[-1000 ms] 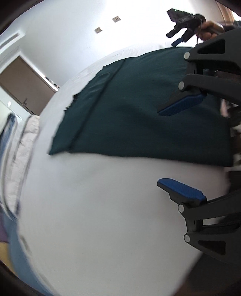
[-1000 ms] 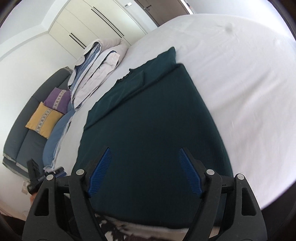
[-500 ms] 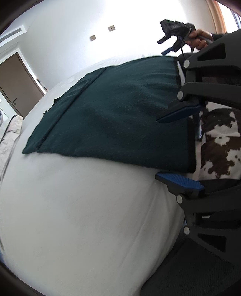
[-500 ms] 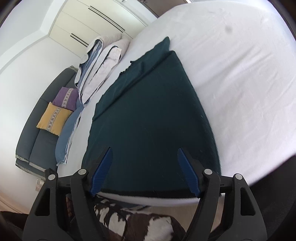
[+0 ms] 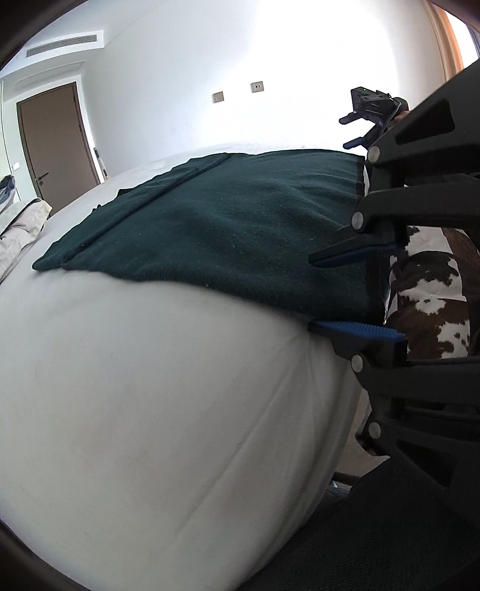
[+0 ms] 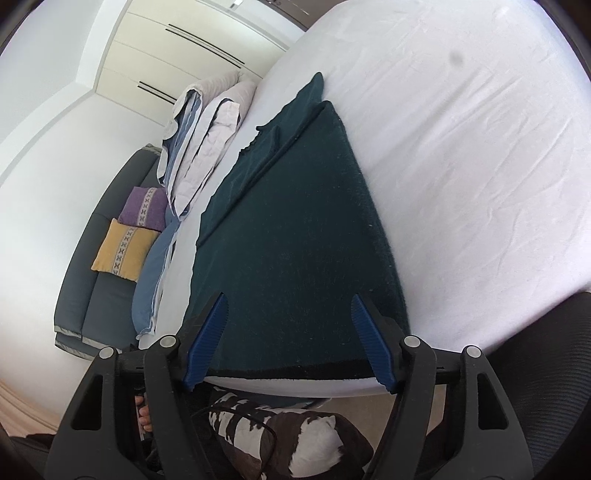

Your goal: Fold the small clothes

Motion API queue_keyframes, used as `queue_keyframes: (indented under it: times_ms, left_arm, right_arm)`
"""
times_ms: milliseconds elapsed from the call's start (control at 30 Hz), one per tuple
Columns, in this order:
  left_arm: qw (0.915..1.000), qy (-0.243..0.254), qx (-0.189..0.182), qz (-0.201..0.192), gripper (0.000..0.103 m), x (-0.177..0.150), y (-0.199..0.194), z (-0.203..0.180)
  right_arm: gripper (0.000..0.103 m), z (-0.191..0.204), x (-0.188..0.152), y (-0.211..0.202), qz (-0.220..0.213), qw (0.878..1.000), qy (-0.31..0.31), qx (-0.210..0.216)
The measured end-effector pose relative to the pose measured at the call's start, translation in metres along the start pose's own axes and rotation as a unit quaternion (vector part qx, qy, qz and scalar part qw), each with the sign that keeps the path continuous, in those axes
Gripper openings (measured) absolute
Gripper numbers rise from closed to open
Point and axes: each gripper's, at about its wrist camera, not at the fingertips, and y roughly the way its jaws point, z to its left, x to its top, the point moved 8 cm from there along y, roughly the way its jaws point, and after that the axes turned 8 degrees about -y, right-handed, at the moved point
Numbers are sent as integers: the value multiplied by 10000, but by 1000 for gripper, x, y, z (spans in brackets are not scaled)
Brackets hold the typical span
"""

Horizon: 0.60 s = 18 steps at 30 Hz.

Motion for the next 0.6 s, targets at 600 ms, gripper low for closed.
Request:
queue_keyframes:
  times_ms: [600]
  left_arm:
    - [9982,355,474,-70,9,-10,-3,-4]
  right_arm:
    - [58,-38,-14,5,977,9937,254,-482]
